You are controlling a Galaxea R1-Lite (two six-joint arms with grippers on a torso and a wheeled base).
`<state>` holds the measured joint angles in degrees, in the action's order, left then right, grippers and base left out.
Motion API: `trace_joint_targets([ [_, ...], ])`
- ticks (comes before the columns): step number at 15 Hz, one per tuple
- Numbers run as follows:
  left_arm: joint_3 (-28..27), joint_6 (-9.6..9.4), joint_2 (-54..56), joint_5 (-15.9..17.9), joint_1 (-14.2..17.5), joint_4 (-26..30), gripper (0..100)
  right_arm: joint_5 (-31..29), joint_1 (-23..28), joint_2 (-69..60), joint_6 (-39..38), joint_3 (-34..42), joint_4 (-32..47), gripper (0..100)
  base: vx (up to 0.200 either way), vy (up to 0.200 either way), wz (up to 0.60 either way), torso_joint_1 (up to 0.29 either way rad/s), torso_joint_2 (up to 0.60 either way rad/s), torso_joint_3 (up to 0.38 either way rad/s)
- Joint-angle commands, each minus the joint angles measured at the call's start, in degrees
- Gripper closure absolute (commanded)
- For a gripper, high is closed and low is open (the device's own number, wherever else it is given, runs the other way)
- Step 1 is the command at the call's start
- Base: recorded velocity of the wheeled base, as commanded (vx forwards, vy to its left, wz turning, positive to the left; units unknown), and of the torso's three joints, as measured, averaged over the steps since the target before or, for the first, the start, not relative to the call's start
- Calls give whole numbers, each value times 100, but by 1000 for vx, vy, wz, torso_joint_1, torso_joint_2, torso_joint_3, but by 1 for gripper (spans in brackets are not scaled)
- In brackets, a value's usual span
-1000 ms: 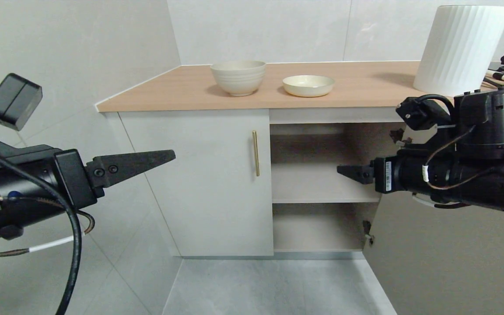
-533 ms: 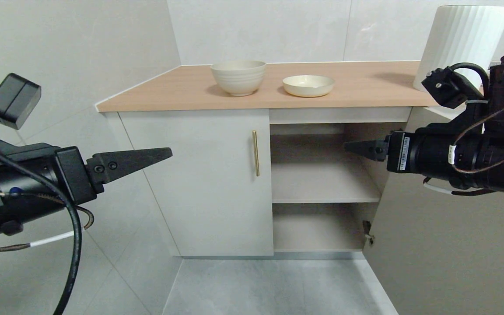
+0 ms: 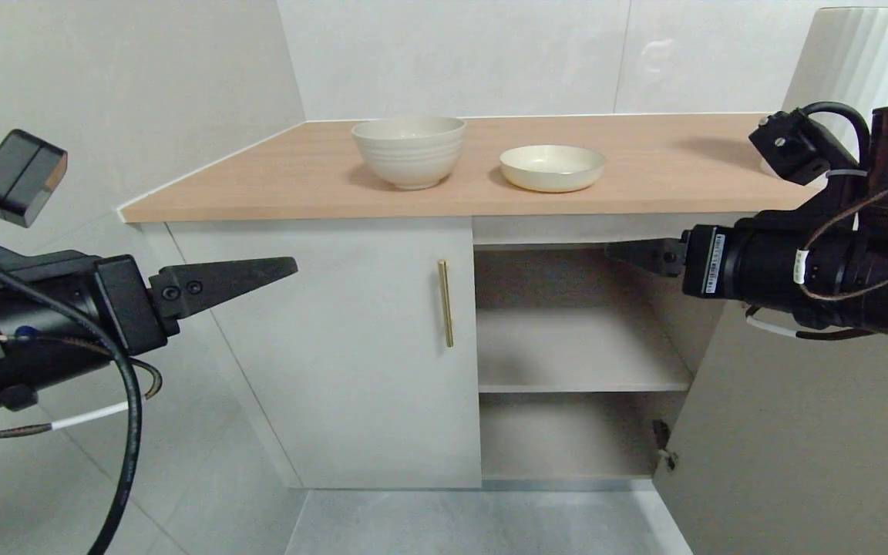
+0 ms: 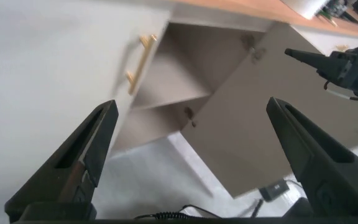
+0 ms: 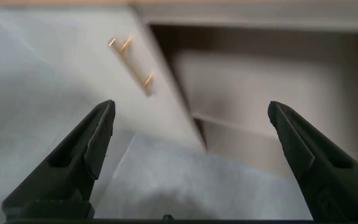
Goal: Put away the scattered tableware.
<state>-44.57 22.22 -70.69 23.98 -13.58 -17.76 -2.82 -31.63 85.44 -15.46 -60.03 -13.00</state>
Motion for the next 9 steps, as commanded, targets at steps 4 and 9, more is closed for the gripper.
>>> trace_joint_targets([
  [4,1,1,-41,-7,13,-17,0,0,-1,-1,-1,0,8,0,150,0,0,3,4,1],
  [9,18,1,117,-7,13,-52,0,36,-9,-19,-1,17,43,0,0,0,0,0,0,0],
])
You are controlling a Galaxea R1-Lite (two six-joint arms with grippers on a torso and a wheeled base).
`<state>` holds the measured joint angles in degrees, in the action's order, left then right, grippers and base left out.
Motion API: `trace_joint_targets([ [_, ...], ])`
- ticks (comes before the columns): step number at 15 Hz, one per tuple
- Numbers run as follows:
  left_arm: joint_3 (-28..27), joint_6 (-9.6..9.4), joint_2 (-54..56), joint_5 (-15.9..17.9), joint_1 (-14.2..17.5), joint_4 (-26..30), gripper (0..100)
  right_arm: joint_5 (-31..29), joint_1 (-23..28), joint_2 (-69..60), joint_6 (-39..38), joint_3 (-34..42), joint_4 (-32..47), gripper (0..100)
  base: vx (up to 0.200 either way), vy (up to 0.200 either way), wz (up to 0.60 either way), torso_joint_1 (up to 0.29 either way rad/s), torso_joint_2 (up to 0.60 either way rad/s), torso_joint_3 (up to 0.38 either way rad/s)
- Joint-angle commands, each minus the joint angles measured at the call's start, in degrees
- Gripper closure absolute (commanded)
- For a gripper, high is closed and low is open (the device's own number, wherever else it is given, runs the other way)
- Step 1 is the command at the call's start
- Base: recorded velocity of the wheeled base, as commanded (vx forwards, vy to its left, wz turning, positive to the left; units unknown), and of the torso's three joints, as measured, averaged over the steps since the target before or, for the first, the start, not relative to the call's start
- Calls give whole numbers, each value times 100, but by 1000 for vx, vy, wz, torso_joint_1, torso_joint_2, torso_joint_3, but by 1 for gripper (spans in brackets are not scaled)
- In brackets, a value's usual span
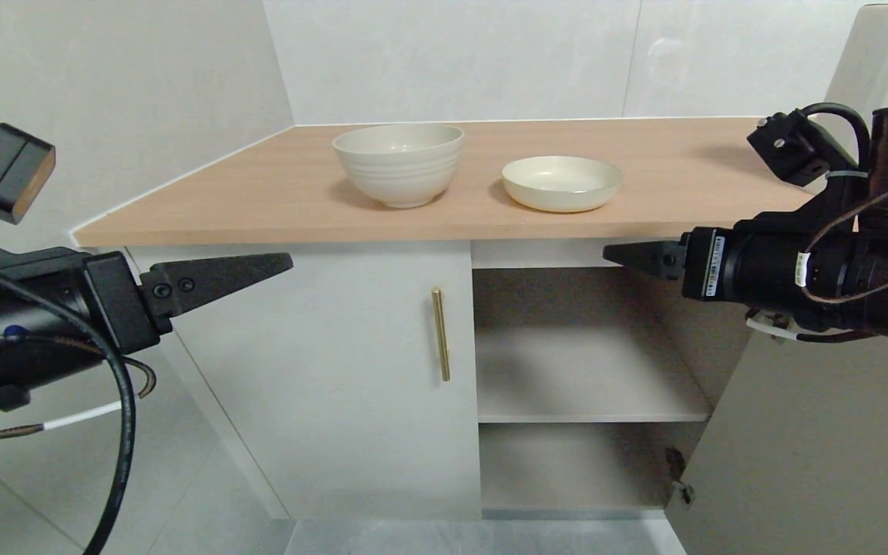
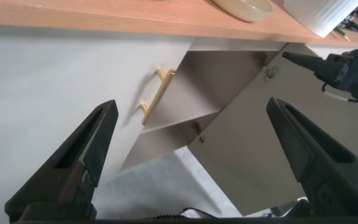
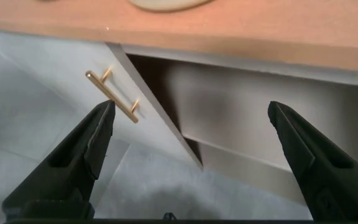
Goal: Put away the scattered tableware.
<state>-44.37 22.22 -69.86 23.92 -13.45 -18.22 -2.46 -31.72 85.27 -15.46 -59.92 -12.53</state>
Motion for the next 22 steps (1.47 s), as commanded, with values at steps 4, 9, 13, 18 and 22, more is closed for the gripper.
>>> trace_joint_targets([
  [4,-1,-8,43,8,0,3,0,35,-247,-178,-247,6,14,0,0,0,0,0,0,0],
  [9,-1,-8,34,8,0,3,0,44,-247,-239,-230,305,-250,0,0,0,0,0,0,0],
  [13,-10,1,-10,16,0,3,0,62,-247,-318,-221,428,-522,0,0,0,0,0,0,0],
  [18,-10,1,-18,16,0,3,0,361,-256,-512,96,666,-540,0,0,0,0,52,-154,-96],
  [22,-10,-8,-36,16,0,3,0,361,-256,-503,96,692,-540,0,0,0,0,123,-400,-273],
])
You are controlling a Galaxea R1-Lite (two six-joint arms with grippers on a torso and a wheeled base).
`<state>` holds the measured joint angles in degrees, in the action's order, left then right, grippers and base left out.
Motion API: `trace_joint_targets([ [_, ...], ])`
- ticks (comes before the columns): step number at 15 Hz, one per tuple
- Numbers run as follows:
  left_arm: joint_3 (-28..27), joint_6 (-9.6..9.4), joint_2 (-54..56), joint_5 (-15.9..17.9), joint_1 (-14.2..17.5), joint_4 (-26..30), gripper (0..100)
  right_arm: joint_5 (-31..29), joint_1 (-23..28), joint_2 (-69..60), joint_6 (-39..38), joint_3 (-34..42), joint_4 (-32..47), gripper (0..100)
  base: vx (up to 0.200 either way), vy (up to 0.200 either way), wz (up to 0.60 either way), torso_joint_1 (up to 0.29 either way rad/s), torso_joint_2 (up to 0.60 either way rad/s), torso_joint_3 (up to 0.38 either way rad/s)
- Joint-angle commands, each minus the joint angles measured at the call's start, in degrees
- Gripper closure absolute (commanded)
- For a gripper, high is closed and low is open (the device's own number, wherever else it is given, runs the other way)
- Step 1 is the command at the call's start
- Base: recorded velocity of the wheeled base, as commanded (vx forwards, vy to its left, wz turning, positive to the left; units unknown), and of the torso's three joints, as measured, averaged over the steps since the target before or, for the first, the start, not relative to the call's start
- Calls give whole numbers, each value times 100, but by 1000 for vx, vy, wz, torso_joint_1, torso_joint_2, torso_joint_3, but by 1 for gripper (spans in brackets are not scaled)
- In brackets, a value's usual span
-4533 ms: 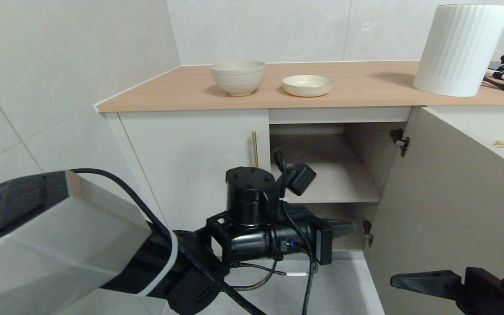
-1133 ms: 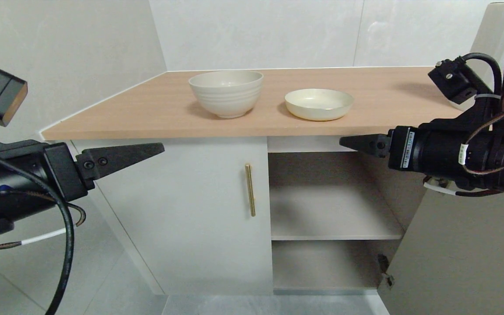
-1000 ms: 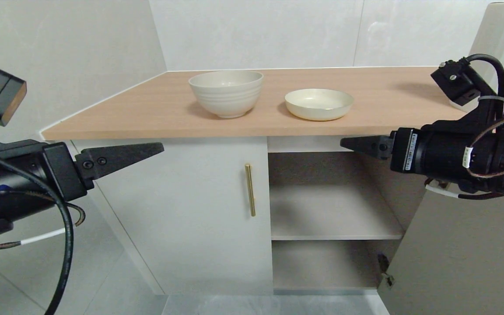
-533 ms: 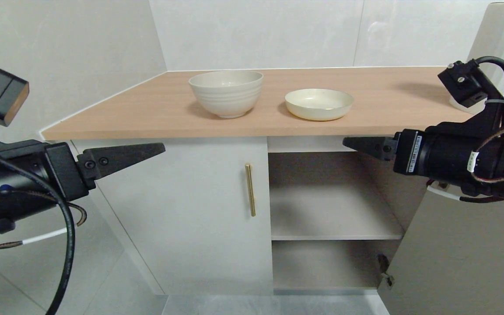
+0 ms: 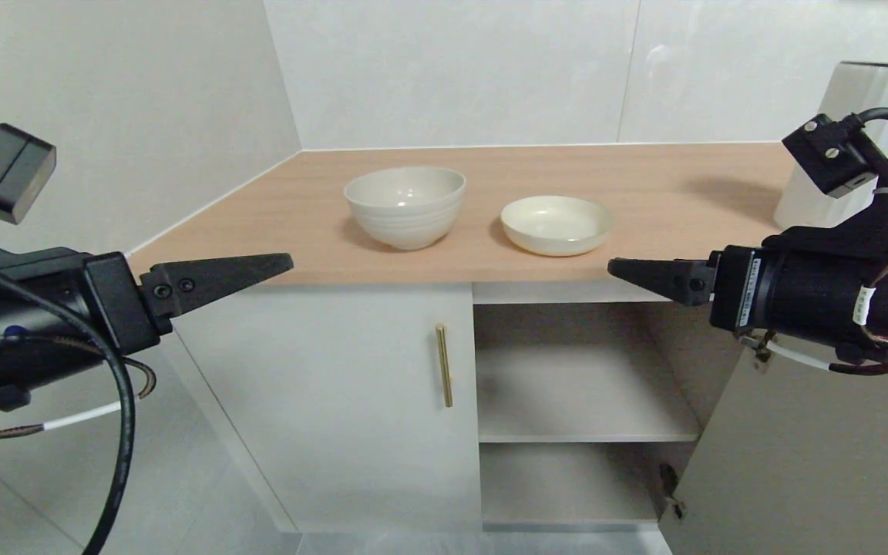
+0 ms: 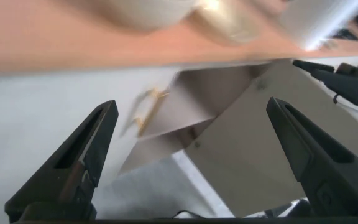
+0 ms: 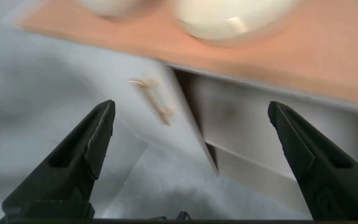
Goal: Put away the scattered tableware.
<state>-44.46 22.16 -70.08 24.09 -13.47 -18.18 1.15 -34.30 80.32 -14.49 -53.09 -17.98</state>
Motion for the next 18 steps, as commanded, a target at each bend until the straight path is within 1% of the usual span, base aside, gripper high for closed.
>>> trace_joint_targets([
  [1,-10,7,-40,-1,2,-2,0,8,3,10,-1,0,-4,0,0,0,0,46,-525,-261],
  [5,-318,-1,-524,-1,46,-2,0,8,20,273,-1,-17,-39,0,0,0,0,243,-466,-272],
  [8,-502,7,-814,-1,46,-2,0,8,161,493,8,-8,-408,0,0,0,0,175,-369,-204],
  [10,-942,7,-1227,-27,46,16,0,175,372,757,17,-184,-584,0,0,0,0,44,-93,-49],
  [11,-1197,7,-1455,-27,46,51,0,123,381,932,8,-457,-469,0,0,0,0,0,0,0],
  [12,-1460,7,-1710,-27,37,95,0,0,398,1064,-10,-712,-153,0,0,0,0,0,0,0],
  [13,-1706,7,-1913,-36,37,200,0,-167,407,1117,-18,-975,286,0,0,0,0,0,0,0],
  [14,-1953,16,-2080,-45,20,420,0,-343,407,1196,-62,-1292,779,0,0,0,0,0,0,0],
  [15,-2199,16,-2255,-168,11,763,0,-536,407,1293,-185,-1564,1165,0,0,0,0,0,0,0],
  [16,-2401,16,-2501,-475,-15,1071,0,-774,407,1469,-273,-1705,1280,0,0,0,0,0,0,0],
  [17,-2541,25,-2739,-827,-42,1150,0,-1037,398,1627,-282,-1749,1271,0,0,0,0,0,0,0],
  [18,-2647,34,-2985,-1284,-147,1123,0,-1354,398,1811,-291,-1819,1244,0,0,0,0,0,0,0],
])
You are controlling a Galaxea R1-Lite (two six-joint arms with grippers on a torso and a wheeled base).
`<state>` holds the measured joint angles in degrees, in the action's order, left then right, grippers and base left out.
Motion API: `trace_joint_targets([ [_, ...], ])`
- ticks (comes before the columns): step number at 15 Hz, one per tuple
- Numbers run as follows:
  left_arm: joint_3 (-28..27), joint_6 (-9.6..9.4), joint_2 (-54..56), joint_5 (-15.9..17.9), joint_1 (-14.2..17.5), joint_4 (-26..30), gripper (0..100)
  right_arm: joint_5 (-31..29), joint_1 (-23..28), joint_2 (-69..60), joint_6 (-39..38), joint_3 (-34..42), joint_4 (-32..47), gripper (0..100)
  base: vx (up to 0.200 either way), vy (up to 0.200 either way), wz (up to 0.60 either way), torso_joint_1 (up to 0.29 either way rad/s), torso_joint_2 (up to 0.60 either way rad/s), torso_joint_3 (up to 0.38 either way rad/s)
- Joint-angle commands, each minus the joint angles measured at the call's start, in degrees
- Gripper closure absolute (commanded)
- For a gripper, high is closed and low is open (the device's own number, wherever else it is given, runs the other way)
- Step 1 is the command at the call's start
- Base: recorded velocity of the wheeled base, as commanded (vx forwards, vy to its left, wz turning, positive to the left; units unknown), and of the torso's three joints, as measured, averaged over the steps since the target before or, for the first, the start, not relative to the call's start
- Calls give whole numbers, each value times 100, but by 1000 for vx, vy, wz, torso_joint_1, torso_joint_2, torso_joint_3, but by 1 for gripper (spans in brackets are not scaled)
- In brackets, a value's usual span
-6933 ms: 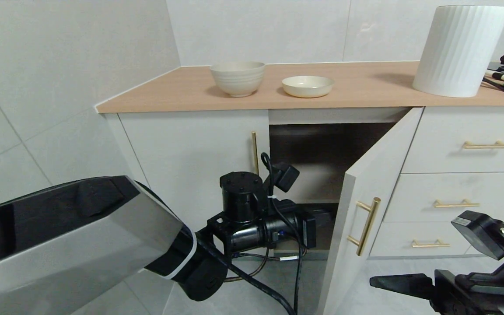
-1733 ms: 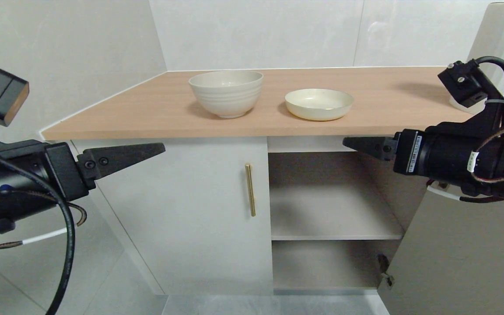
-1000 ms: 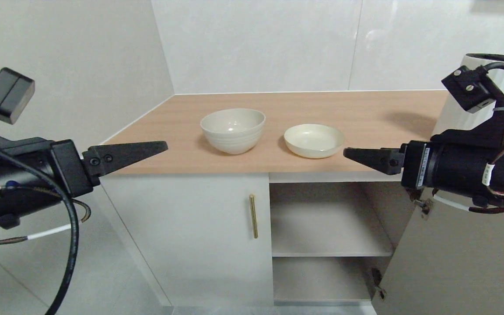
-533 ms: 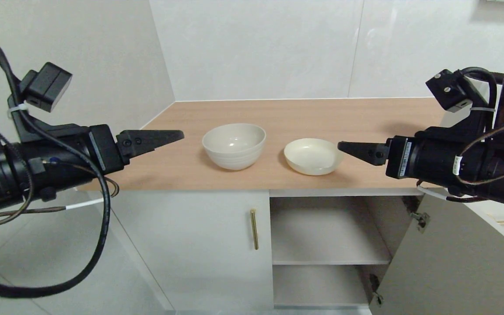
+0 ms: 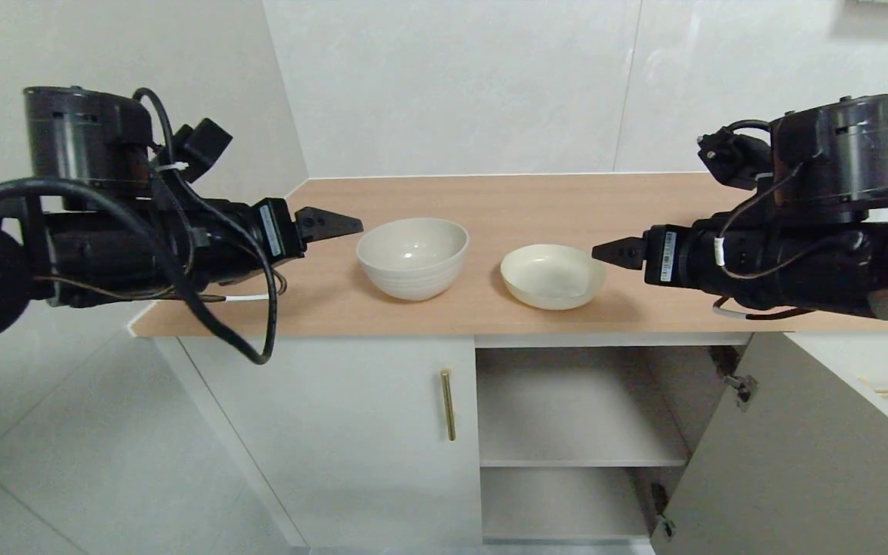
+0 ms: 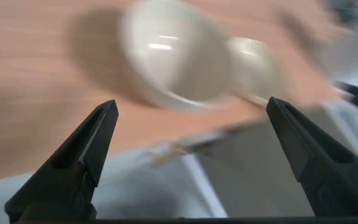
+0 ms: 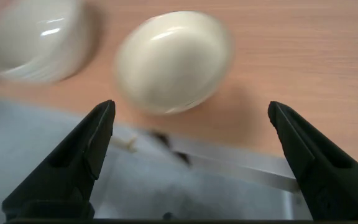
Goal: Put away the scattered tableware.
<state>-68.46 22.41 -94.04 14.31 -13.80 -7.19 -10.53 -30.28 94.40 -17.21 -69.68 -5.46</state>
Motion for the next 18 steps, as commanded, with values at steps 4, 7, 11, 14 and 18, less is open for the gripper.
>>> trace_joint_targets([
  [4,-273,9,-800,-1185,-299,-406,0,-476,-4,456,-28,-195,-131,0,0,0,0,0,0,0],
  [7,-247,36,-853,-1194,-457,-441,0,-485,-13,412,-37,-186,-131,0,0,0,0,0,0,0],
  [11,-255,203,-958,-1150,-483,-450,0,-485,-22,386,-45,-142,-131,0,0,0,0,0,0,0],
  [14,-264,203,-1064,-1159,-492,-450,0,-485,-22,386,-37,-142,-131,0,0,0,0,0,0,0],
  [18,-247,212,-1152,-1159,-536,-608,100,-467,-22,342,-28,-133,-122,0,0,0,0,0,0,0],
])
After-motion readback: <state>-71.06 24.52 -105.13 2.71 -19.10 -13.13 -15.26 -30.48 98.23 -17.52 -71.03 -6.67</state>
